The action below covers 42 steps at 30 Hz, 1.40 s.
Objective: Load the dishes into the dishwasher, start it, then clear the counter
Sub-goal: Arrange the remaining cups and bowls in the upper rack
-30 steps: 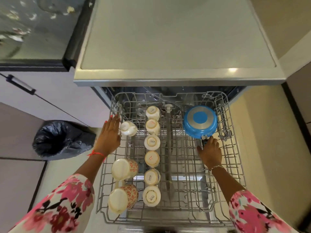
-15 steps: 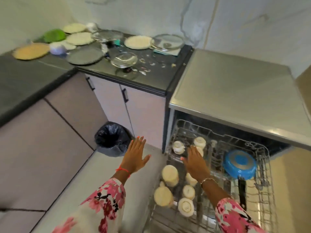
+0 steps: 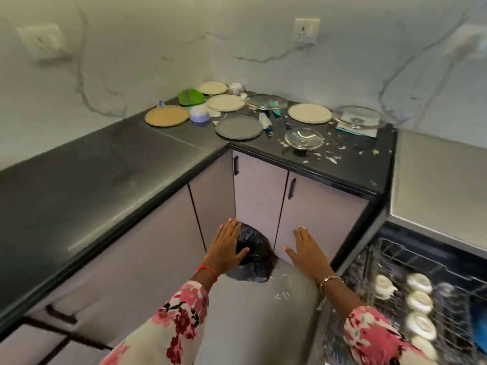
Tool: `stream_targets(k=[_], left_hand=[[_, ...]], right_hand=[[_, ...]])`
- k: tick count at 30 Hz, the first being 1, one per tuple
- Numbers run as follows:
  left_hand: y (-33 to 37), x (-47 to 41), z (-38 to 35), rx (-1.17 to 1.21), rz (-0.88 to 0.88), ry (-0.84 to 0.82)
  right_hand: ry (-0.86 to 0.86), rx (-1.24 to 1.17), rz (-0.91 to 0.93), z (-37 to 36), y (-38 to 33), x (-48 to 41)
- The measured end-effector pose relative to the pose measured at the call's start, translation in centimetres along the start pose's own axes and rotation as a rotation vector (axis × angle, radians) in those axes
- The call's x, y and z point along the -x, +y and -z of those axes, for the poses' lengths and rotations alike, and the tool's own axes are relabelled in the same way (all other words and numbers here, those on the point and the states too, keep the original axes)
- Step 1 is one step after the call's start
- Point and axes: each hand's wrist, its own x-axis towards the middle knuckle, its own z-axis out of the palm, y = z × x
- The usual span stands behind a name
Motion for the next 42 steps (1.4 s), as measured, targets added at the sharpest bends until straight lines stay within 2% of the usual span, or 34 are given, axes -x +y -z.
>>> stream_targets(k=[7, 20, 27, 34, 37, 42], left_hand=[[-7.2, -7.1, 3.1, 0.003, 0.034, 0.045], [-21.1, -26.8, 8.6, 0.016, 0.153, 0.12], [-28.5, -34.6, 10.4, 0.044, 0.273, 0.058], [-35.5, -40.9, 11.2, 0.056, 0.334, 0.008], [-37.1, -42.1, 10.7, 0.044, 0.355, -0.027], [-38.0, -42.7, 9.4, -0.042, 0.378, 0.017]], right_hand=[[0.059, 0.009, 0.098, 1.1, -5.7, -10.1], [0.079, -0.059, 0.205, 4.4, -12.6, -36.3], [0.095, -0.11, 0.268, 6.3, -16.6, -48.1], [-0.012, -0.087, 0.313, 6.6, -21.1, -59.4], [-0.026, -0.065, 0.35, 6.3, -23.1, -63.3], [-0.114, -0.05, 0.371, 5.0, -26.0, -68.8]])
